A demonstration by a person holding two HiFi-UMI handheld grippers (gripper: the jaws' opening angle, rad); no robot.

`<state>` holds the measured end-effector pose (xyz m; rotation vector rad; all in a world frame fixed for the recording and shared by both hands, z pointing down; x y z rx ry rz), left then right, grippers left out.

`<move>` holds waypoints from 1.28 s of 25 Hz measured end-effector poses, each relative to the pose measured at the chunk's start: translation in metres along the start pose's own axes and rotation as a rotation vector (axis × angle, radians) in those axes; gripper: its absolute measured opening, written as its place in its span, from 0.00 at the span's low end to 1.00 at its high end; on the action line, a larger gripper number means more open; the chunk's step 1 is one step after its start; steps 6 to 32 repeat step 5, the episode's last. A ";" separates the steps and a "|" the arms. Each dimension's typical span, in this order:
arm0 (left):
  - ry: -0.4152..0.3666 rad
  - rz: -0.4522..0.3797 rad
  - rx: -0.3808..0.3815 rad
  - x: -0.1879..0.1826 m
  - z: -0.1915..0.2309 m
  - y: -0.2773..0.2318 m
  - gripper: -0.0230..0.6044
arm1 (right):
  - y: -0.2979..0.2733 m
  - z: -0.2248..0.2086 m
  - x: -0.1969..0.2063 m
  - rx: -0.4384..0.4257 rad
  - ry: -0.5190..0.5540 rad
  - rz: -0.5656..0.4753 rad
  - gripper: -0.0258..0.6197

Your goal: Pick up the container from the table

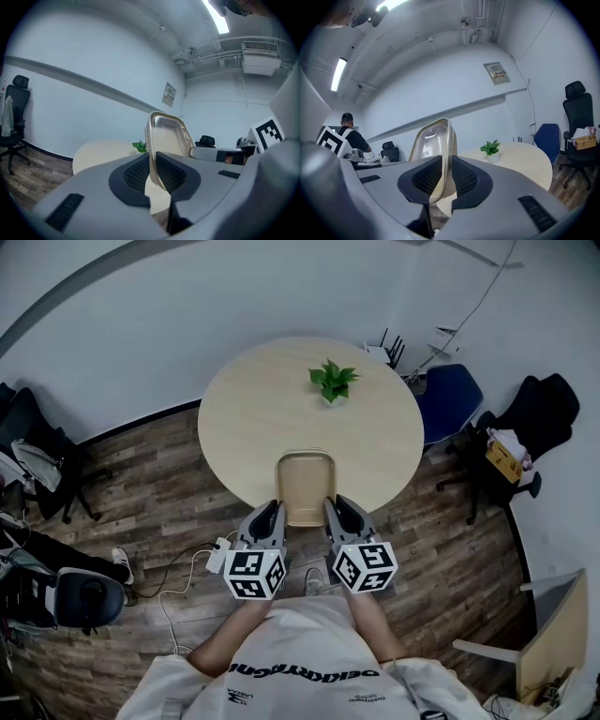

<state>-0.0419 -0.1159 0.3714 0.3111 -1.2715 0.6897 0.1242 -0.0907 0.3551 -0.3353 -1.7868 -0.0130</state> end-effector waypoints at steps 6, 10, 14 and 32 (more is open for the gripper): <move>0.009 0.016 -0.007 0.004 0.001 -0.005 0.12 | -0.005 -0.005 0.004 0.000 -0.011 0.009 0.18; 0.009 0.016 -0.007 0.004 0.001 -0.005 0.12 | -0.005 -0.005 0.004 0.000 -0.011 0.009 0.18; 0.009 0.016 -0.007 0.004 0.001 -0.005 0.12 | -0.005 -0.005 0.004 0.000 -0.011 0.009 0.18; 0.009 0.016 -0.007 0.004 0.001 -0.005 0.12 | -0.005 -0.005 0.004 0.000 -0.011 0.009 0.18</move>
Point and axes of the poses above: the fingertips, and each gripper's own axes: y backward along the fingers, z to its left, x out of its underside, the point moved 6 cm from there along y, backward along the fingers, and after that the axes turned 2 degrees about x, right-handed, at the moved point
